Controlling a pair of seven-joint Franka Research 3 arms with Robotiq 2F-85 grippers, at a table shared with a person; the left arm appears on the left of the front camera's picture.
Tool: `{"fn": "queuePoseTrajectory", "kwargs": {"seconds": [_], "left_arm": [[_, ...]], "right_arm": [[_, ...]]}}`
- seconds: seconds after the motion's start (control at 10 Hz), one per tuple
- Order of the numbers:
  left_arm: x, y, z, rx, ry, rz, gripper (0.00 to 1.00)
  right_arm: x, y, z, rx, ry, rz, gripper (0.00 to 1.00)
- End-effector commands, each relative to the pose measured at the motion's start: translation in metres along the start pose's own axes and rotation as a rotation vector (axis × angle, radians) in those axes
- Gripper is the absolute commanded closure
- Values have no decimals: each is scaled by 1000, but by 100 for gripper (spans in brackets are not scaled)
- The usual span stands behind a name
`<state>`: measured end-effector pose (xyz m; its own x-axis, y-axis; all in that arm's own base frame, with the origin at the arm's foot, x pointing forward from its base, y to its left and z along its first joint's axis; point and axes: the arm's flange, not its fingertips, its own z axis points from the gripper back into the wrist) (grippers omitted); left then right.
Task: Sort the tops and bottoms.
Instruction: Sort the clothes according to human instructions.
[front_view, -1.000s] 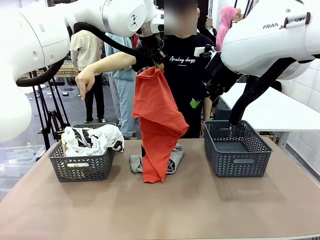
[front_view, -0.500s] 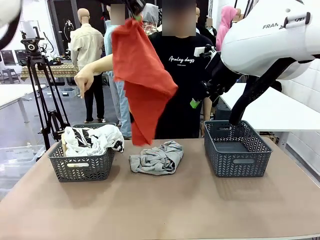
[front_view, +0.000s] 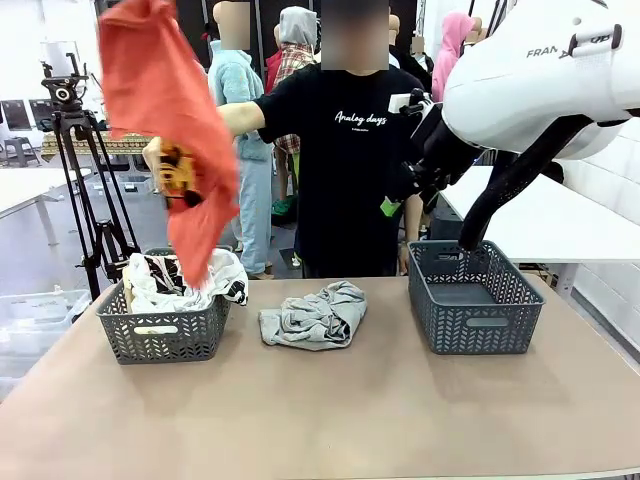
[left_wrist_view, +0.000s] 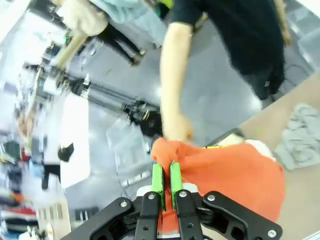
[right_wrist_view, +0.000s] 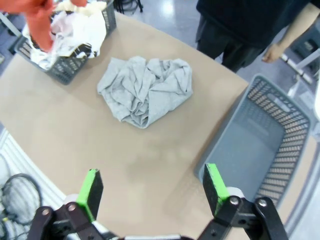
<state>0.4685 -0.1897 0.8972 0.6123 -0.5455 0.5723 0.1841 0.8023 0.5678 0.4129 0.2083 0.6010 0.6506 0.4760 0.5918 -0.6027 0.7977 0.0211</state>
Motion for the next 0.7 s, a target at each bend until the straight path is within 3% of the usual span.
{"fn": "queuePoseTrajectory", "kwargs": {"seconds": [0.0,0.1,0.5,0.6], "left_arm": [[-32,-3,14,97,-1,61,100],[0,0,0,0,0,0,100],[-9,-2,-2,22,20,16,100],[-22,-1,-11,19,29,113,100]], "right_arm": [[-5,0,-1,2,10,-3,0],[-5,0,-1,2,10,-3,0],[-5,0,-1,2,10,-3,0],[-5,0,-1,2,10,-3,0]]}}
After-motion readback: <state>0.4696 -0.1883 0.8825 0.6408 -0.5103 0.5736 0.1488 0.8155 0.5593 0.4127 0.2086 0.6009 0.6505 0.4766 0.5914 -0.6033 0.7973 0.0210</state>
